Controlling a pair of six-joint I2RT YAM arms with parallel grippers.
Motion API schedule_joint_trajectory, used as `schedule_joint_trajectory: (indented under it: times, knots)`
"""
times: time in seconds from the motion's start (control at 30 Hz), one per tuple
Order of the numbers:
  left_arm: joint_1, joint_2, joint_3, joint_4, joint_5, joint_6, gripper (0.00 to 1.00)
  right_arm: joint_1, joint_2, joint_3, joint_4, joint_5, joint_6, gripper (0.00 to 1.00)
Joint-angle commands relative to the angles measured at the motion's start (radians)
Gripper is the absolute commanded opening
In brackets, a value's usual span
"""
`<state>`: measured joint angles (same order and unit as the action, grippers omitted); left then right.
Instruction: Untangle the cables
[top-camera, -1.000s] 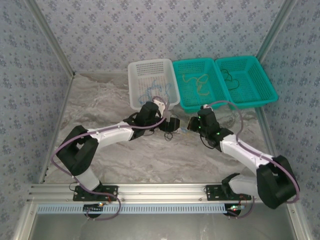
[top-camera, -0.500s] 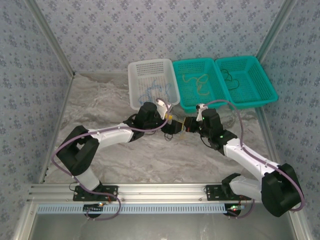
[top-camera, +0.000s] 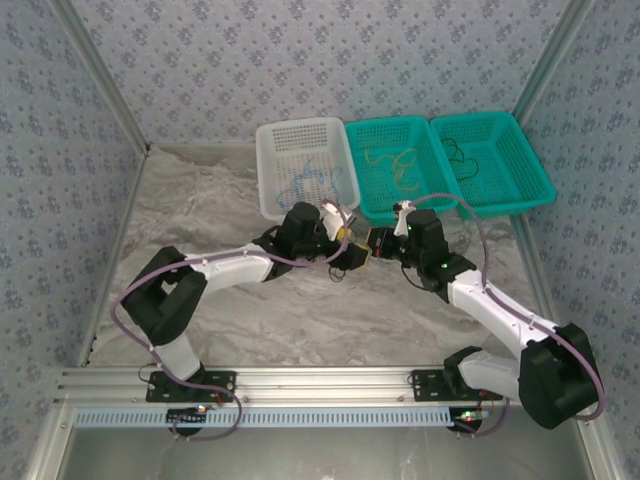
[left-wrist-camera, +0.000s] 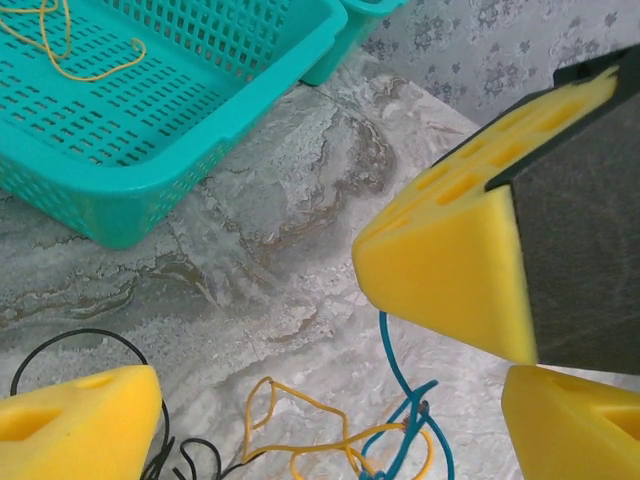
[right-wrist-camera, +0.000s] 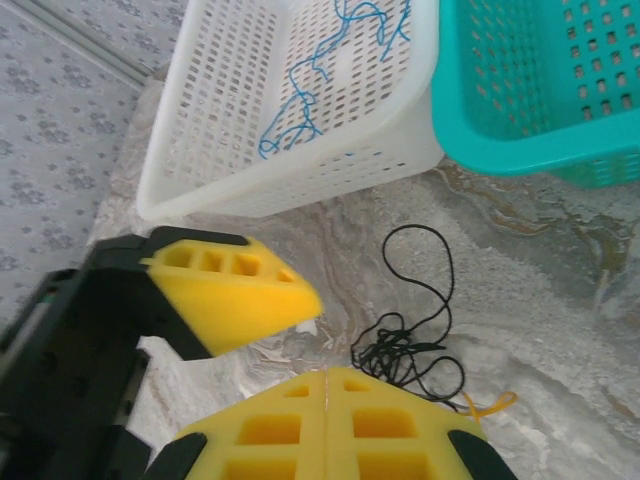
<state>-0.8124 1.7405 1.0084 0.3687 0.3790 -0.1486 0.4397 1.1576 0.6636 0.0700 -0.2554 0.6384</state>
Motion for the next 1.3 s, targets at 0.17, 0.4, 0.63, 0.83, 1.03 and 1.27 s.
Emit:
schedule_joint_trajectory:
  times: [0.17, 0.4, 0.63, 0.83, 1.03, 1.27]
  knots:
    - [-0.030, 0.132, 0.072, 0.064, -0.061, 0.017, 0.50, -0.024, -0.016, 0.011, 0.122, -0.096, 0.088, 0.00]
    - [-0.029, 0.165, -0.031, 0.089, -0.083, -0.065, 0.33, -0.127, -0.149, -0.015, 0.125, -0.068, 0.123, 0.00]
    - [-0.030, 0.174, -0.080, 0.072, -0.098, -0.097, 0.27, -0.200, -0.223, 0.008, 0.073, -0.059, 0.113, 0.00]
    - [-0.019, 0.181, -0.081, 0.095, -0.091, -0.126, 0.00, -0.231, -0.256, 0.009, 0.047, -0.050, 0.109, 0.00]
    - [0.037, 0.164, -0.160, 0.191, -0.141, -0.250, 0.00, -0.309, -0.353, 0.013, -0.086, 0.055, 0.081, 0.00]
    - [0.075, 0.099, -0.212, 0.164, -0.125, -0.268, 0.00, -0.494, -0.408, 0.034, -0.208, 0.025, 0.102, 0.00]
